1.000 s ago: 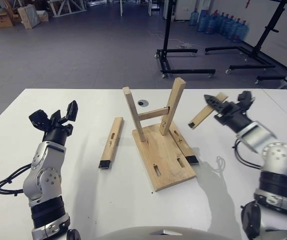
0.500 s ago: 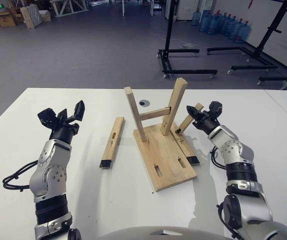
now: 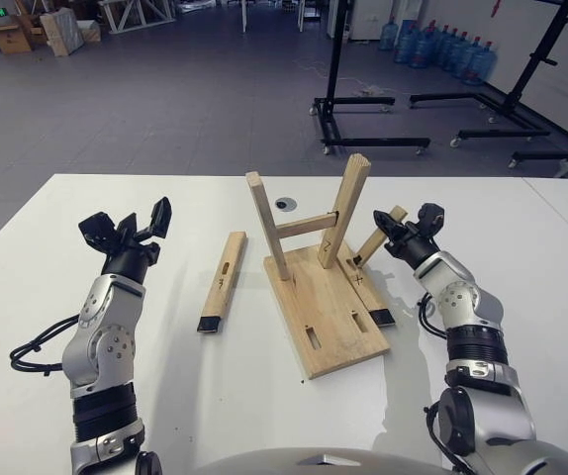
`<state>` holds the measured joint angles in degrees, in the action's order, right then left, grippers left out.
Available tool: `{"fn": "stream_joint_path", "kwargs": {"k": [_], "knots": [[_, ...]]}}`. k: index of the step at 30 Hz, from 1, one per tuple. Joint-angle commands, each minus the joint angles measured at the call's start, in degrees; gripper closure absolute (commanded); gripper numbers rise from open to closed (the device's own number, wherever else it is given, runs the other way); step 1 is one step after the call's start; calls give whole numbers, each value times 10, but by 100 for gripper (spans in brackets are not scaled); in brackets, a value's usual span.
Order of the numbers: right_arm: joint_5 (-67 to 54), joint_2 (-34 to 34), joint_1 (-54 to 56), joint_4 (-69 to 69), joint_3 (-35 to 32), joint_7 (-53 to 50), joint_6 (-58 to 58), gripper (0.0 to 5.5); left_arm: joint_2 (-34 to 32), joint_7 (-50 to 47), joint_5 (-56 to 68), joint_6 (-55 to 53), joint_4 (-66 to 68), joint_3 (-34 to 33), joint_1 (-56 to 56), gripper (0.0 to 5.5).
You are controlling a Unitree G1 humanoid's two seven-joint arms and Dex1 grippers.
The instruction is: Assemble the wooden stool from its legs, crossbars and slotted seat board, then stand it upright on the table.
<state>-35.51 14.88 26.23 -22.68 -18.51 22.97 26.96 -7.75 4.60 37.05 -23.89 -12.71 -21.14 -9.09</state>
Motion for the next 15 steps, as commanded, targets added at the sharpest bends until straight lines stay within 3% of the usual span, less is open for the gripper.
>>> {"fn": "stream_joint_path", "kwargs": {"k": [1,15], "knots": [[-10,-8,5,13,-10,-7,18,511,-3,4,0,3,7,1,-6,106],[9,-16,-2,16,-9,-9,12,511,-2,9,-5,6,8,6,-3,106]]}}
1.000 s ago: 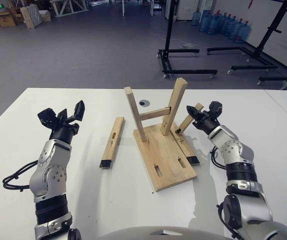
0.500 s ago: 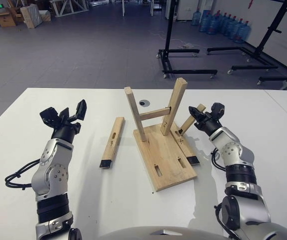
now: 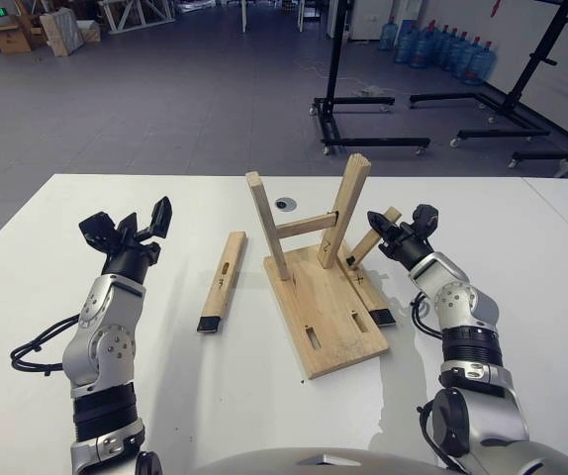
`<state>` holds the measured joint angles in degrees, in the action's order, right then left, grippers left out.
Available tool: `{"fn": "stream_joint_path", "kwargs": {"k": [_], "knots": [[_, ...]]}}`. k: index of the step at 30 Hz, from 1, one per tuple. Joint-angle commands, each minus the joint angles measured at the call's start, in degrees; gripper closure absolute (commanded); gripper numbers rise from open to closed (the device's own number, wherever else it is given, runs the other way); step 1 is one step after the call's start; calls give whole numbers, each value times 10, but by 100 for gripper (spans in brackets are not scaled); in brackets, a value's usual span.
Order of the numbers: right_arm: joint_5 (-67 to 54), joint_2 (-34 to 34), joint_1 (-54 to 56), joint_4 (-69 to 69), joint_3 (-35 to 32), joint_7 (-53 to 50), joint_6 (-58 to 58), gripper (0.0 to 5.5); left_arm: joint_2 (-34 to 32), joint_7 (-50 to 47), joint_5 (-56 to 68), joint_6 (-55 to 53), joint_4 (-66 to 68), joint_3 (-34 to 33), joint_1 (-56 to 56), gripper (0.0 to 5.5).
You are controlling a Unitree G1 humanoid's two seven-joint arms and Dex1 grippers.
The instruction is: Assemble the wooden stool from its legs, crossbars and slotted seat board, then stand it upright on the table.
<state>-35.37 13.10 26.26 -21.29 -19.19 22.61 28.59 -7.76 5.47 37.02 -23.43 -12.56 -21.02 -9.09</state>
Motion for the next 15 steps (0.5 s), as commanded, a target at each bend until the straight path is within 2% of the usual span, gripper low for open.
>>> {"fn": "stream_joint_path", "kwargs": {"k": [1,5,15], "knots": [[9,2,-2,1,-3,-6,-6,511,-1,0,-5,2,6,5,-4,106],[17,2,-3,-5,-4,-6,-12,511,-1,1,-6,2,6,9,-4,106],[84,-1,-28,-19,44,-1,-66,511,2,1,-6,6,9,13,-7,106]]}}
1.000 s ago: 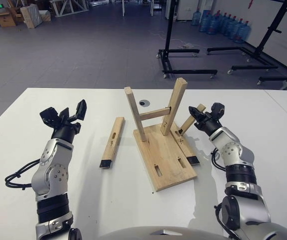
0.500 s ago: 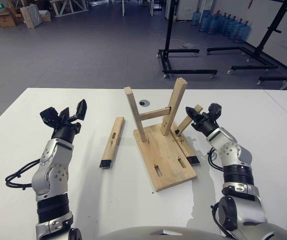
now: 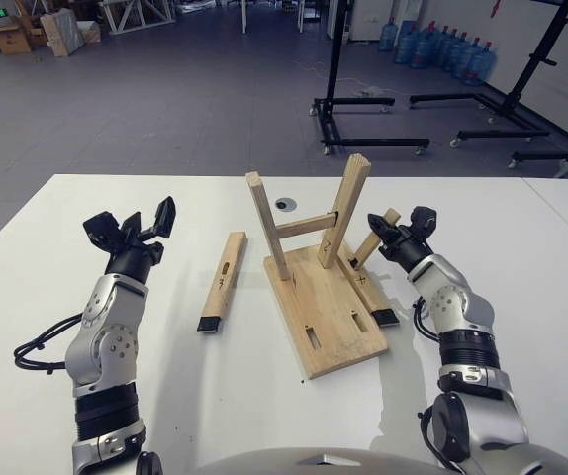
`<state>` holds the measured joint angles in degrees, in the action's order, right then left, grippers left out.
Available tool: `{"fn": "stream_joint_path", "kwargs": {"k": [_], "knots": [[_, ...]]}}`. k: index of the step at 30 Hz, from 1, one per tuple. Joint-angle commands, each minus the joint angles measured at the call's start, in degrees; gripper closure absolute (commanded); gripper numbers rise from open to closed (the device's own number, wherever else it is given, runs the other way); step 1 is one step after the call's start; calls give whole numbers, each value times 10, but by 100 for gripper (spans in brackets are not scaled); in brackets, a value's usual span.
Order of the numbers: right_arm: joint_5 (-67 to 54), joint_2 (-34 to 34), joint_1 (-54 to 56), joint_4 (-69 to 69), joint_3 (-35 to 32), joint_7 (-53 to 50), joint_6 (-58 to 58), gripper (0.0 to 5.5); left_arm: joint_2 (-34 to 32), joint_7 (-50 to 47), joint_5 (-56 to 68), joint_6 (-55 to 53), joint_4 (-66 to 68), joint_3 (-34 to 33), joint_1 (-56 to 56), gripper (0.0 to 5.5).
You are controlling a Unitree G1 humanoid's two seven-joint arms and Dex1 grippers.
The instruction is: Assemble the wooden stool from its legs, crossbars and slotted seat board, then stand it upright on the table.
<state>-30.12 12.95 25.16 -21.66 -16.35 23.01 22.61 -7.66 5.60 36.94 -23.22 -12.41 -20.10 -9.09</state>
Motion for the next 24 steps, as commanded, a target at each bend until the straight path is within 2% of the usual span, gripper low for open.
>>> {"fn": "stream_joint_path", "kwargs": {"k": [1,7,13,19,24], "knots": [[45,4,-20,-16,25,-4,-18,511,0,0,-7,4,8,5,-7,106],[124,7,-55,-28,79,6,-125,511,0,1,-16,11,13,9,-10,106],[162,-2,-91,-124,100,17,-226,511,2,2,-18,17,13,12,-9,106],[145,-3,-75,-140,92,29,-241,511,1,3,-19,19,17,14,-11,106],[132,-2,-59,-89,94,37,-215,511,2,3,-20,20,18,15,-11,106]]}}
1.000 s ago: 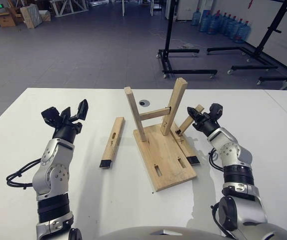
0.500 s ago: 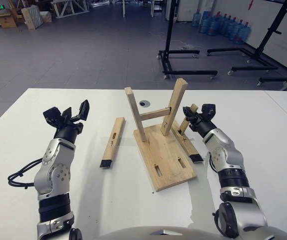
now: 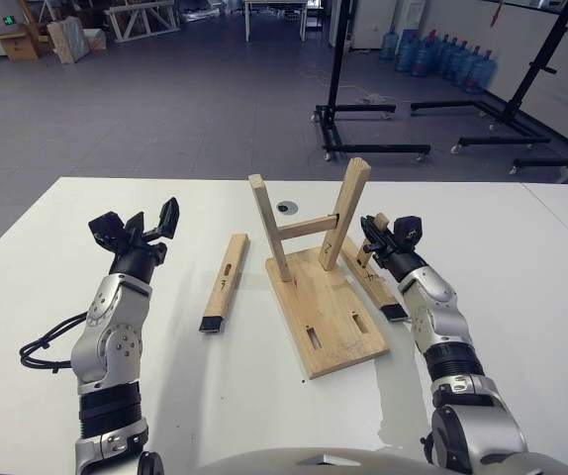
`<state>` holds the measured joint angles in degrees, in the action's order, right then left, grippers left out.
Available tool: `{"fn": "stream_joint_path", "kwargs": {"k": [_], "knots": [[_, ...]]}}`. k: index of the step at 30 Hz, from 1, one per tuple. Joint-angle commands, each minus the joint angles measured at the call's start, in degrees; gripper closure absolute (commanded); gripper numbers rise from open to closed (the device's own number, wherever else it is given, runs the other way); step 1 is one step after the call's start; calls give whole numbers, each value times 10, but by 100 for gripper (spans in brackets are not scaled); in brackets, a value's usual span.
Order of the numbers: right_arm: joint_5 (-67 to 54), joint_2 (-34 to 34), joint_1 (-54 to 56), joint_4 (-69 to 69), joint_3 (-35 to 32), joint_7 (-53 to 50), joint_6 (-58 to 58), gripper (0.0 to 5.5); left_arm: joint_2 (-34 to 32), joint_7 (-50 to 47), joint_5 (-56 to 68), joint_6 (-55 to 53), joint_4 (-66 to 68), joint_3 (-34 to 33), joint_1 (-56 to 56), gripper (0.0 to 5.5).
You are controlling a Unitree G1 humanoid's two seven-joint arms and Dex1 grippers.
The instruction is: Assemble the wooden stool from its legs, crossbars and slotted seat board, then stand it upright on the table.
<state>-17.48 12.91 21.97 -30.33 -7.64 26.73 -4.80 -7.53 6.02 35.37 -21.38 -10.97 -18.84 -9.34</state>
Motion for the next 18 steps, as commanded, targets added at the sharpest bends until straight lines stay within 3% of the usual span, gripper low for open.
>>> {"fn": "stream_joint_path", "kwargs": {"k": [1,2,3,13,18], "knots": [[2,-1,-23,14,8,-1,69,511,1,-1,-4,2,2,3,-8,106],[0,-2,-18,26,8,-3,77,511,1,-1,-4,2,2,3,-7,106],[-3,-2,-12,40,7,-7,85,473,1,-1,-5,2,1,4,-7,106],[-7,10,10,116,-5,-26,140,309,-1,2,-7,2,5,6,-9,106],[-56,53,-26,245,-25,5,225,216,-3,6,-10,2,7,10,-11,106]]}}
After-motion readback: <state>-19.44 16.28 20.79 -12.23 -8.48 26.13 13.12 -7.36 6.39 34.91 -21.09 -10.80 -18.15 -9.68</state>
